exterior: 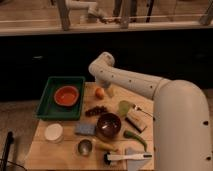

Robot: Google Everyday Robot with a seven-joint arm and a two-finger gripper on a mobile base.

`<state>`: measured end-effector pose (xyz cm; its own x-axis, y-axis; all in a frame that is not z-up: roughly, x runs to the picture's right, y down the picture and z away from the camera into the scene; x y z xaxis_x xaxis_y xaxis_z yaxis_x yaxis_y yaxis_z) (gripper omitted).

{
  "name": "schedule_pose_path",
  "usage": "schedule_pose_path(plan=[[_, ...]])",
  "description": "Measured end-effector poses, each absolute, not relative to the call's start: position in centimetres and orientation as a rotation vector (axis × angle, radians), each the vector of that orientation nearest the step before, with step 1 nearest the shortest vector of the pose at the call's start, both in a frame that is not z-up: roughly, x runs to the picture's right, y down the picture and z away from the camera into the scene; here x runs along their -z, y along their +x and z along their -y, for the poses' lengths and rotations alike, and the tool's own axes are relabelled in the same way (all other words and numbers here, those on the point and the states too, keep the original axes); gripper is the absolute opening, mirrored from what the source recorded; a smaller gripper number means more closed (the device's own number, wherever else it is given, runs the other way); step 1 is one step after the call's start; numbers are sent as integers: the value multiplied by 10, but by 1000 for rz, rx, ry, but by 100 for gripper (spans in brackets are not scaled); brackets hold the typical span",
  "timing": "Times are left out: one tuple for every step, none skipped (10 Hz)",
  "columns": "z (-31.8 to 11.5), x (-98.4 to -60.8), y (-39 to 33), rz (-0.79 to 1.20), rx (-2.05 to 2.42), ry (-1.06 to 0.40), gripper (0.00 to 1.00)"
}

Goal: Place apple in paper cup

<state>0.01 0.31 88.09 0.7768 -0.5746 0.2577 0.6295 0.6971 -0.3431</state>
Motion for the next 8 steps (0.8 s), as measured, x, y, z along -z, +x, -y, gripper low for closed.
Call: schedule_pose_path(plan=[[-2, -885, -3, 145, 680, -441, 80], [-2, -892, -4, 157, 688, -458, 80], [-3, -896, -4, 167, 692, -466, 80], [-6, -901, -5, 174, 699, -477, 80], [-11, -909, -9, 185, 705, -485, 80], [-16, -918, -10, 187, 707, -485, 80], [-19, -924, -8, 187, 706, -483, 80], [-20, -929, -7, 190, 704, -480, 80]])
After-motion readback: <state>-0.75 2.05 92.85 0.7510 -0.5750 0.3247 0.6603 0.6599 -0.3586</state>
